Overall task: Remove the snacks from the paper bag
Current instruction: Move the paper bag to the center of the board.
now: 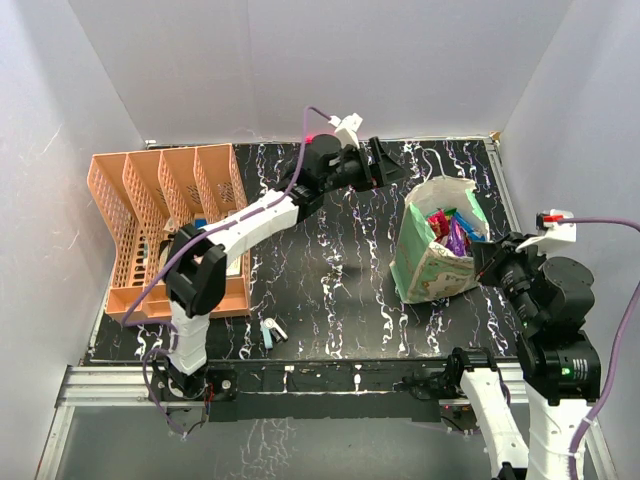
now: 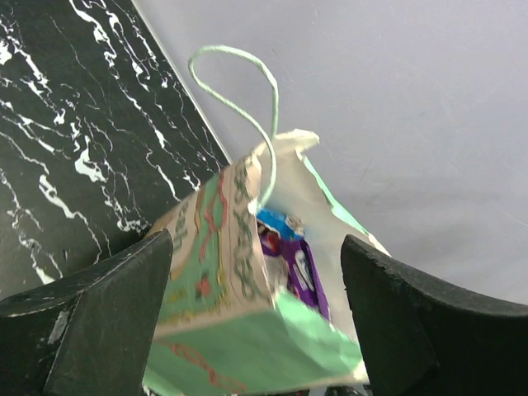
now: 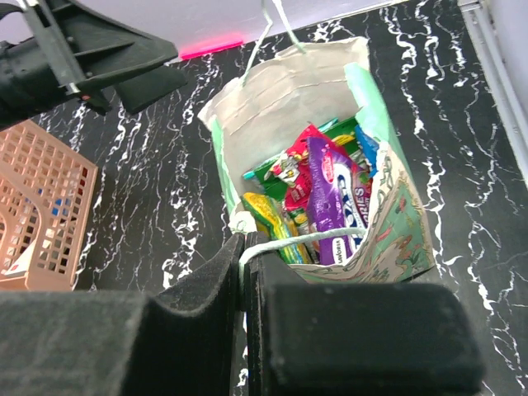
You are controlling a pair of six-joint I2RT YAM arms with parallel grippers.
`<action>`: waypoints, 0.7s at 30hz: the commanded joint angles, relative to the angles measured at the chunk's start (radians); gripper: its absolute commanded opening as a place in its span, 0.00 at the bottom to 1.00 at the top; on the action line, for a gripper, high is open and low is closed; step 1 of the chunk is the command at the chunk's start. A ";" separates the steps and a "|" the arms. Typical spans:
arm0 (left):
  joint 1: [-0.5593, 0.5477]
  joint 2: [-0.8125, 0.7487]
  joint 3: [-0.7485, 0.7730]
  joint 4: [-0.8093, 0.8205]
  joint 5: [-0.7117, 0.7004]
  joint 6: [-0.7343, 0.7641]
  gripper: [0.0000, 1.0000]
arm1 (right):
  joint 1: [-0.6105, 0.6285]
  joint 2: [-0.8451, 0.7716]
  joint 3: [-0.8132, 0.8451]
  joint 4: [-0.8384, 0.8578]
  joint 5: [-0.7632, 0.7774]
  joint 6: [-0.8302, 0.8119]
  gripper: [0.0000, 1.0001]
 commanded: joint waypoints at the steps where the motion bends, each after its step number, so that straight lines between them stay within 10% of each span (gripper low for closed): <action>1: -0.037 0.103 0.168 -0.029 -0.027 0.039 0.82 | 0.017 -0.050 0.077 0.052 0.072 -0.016 0.08; 12: -0.076 0.340 0.472 -0.115 -0.088 0.029 0.46 | 0.054 -0.078 0.091 0.048 0.095 -0.028 0.08; 21: -0.086 0.390 0.480 -0.028 -0.046 -0.058 0.47 | 0.077 -0.083 0.094 0.050 0.128 -0.044 0.08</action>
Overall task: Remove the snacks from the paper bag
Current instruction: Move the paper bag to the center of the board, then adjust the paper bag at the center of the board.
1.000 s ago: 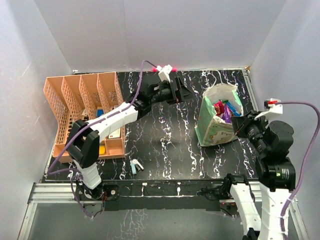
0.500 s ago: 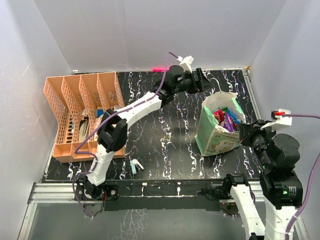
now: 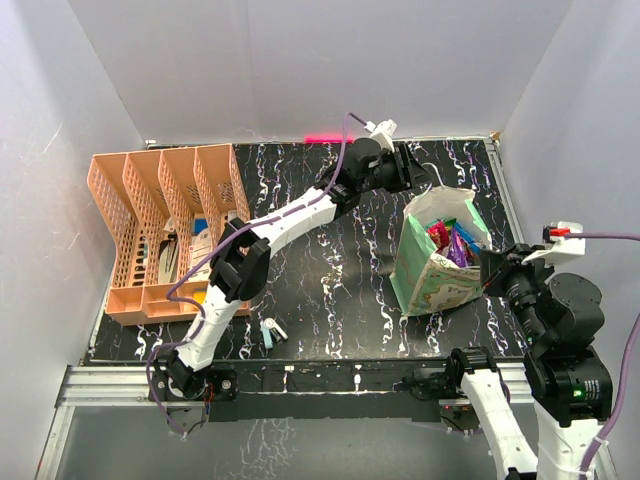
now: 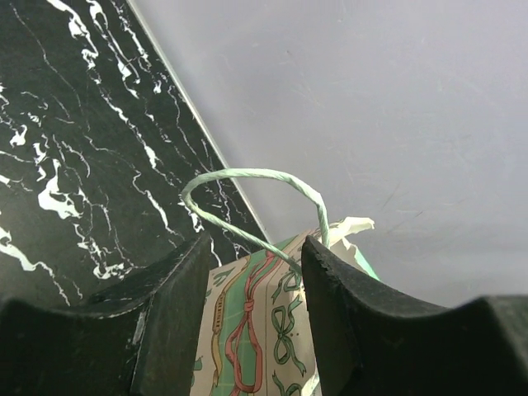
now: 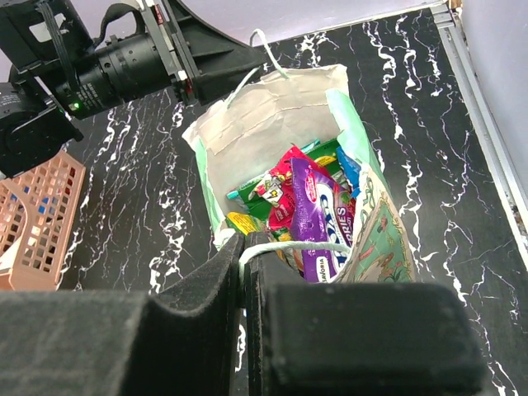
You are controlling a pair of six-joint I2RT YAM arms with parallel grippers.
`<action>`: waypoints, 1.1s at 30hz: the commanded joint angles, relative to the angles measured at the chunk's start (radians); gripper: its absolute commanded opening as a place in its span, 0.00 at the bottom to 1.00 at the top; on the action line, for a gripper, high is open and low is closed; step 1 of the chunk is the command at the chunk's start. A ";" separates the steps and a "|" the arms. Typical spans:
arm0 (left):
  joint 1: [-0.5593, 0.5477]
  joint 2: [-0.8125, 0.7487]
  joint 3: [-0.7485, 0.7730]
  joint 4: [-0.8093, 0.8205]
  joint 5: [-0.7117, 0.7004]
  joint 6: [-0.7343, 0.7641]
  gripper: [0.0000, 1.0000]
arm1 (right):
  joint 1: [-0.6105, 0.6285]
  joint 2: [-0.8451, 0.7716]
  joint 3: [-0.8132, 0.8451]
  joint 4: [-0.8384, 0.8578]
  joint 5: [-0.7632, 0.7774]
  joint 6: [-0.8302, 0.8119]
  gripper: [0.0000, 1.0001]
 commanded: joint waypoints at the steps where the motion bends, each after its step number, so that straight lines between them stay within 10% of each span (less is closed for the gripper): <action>1: -0.006 0.018 0.049 0.078 0.023 -0.051 0.47 | 0.013 -0.024 0.061 0.111 0.025 -0.015 0.08; 16: -0.004 0.043 -0.006 0.338 0.125 -0.268 0.56 | 0.023 -0.041 0.060 0.109 0.036 -0.017 0.09; 28: 0.009 -0.077 -0.090 0.383 0.134 -0.238 0.00 | 0.025 -0.040 0.060 0.114 0.022 -0.006 0.09; 33: 0.012 -0.152 -0.126 0.327 0.130 -0.175 0.00 | 0.025 -0.025 0.075 0.124 0.046 -0.001 0.09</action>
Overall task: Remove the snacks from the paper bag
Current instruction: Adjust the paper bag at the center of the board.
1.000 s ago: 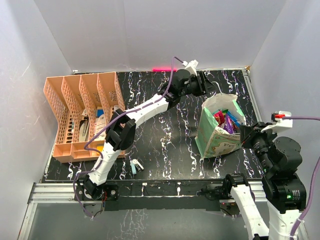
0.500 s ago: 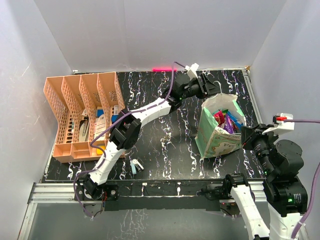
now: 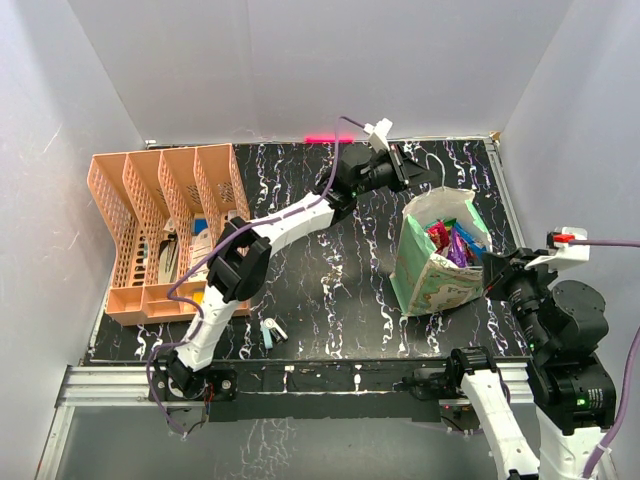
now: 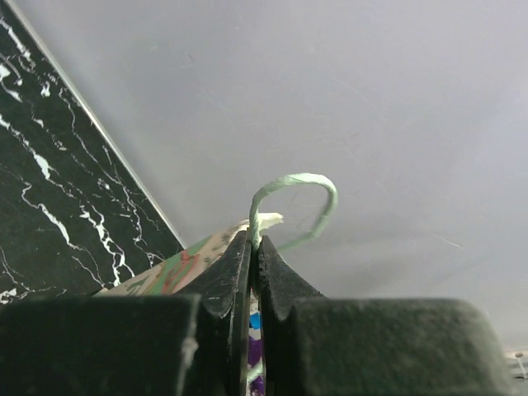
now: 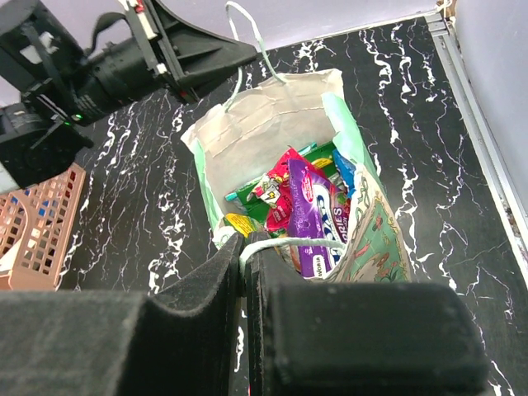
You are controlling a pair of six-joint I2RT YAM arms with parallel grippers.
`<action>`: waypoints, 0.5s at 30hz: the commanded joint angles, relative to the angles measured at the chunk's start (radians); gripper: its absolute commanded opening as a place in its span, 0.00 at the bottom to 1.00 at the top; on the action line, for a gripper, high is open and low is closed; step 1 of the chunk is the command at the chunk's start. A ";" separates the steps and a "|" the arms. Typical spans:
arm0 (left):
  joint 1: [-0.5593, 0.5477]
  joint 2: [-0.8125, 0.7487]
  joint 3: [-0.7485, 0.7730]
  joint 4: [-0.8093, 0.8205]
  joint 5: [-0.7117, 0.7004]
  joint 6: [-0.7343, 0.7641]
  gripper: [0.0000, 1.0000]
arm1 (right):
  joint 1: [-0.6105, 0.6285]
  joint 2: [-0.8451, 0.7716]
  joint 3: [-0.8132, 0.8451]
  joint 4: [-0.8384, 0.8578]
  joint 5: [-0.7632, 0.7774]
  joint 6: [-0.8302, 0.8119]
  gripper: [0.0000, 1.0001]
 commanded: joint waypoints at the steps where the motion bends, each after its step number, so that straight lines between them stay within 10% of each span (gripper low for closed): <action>1: 0.007 -0.172 -0.023 -0.032 -0.001 0.092 0.00 | 0.006 0.012 0.082 0.130 0.045 0.012 0.09; 15: 0.006 -0.463 -0.183 -0.311 -0.148 0.338 0.00 | 0.020 0.453 0.380 0.183 0.266 0.088 0.09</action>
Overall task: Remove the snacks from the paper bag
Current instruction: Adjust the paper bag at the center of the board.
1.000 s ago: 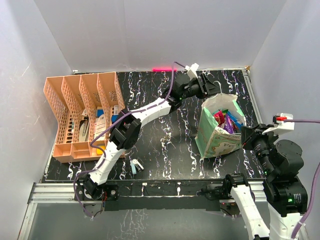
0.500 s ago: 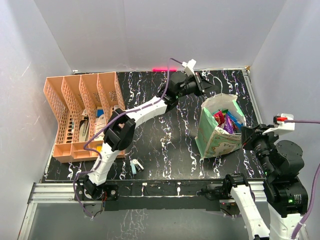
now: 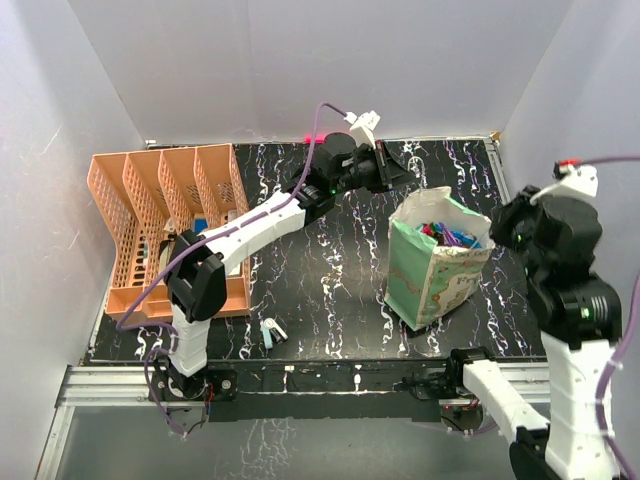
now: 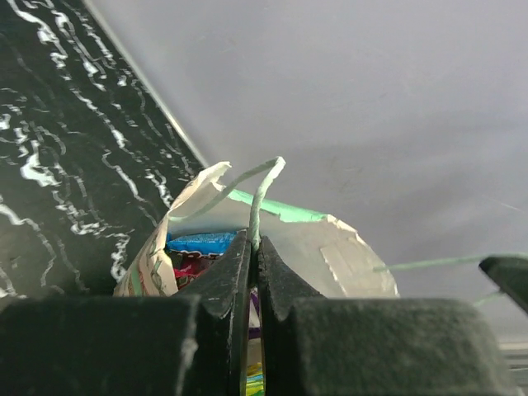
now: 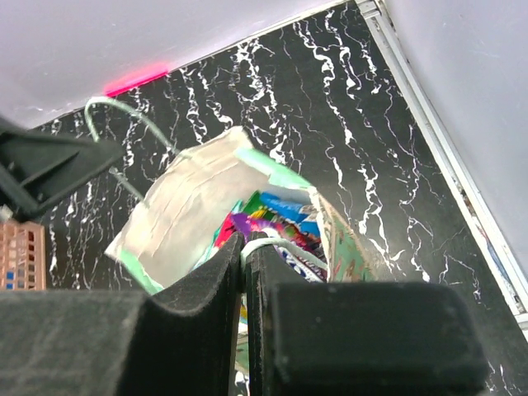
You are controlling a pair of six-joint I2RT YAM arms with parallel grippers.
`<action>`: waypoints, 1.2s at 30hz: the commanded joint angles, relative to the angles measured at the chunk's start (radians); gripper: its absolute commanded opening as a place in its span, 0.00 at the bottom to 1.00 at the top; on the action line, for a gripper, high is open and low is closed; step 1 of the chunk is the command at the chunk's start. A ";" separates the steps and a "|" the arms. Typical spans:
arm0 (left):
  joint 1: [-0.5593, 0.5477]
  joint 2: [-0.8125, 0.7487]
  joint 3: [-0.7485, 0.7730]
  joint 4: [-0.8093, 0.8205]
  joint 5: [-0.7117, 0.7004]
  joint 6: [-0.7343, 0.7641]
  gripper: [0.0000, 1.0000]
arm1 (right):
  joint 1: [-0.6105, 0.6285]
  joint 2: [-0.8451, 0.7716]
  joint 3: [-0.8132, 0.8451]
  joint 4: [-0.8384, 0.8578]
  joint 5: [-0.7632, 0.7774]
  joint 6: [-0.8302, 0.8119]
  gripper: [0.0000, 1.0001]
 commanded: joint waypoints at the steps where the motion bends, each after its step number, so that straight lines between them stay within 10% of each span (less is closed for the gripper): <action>1: 0.006 -0.132 -0.008 -0.008 -0.065 0.068 0.00 | 0.007 0.136 0.141 0.246 0.083 -0.017 0.09; 18: -0.110 -0.097 -0.009 0.030 -0.090 -0.027 0.00 | -0.104 0.417 0.217 0.644 0.289 -0.507 0.07; 26: -0.154 -0.088 -0.122 0.071 -0.087 -0.060 0.00 | -0.140 0.369 0.102 0.653 -0.178 -0.606 0.07; 36: -0.216 -0.323 -0.590 0.182 -0.092 -0.093 0.00 | -0.135 0.098 -0.292 0.667 -0.681 -0.231 0.07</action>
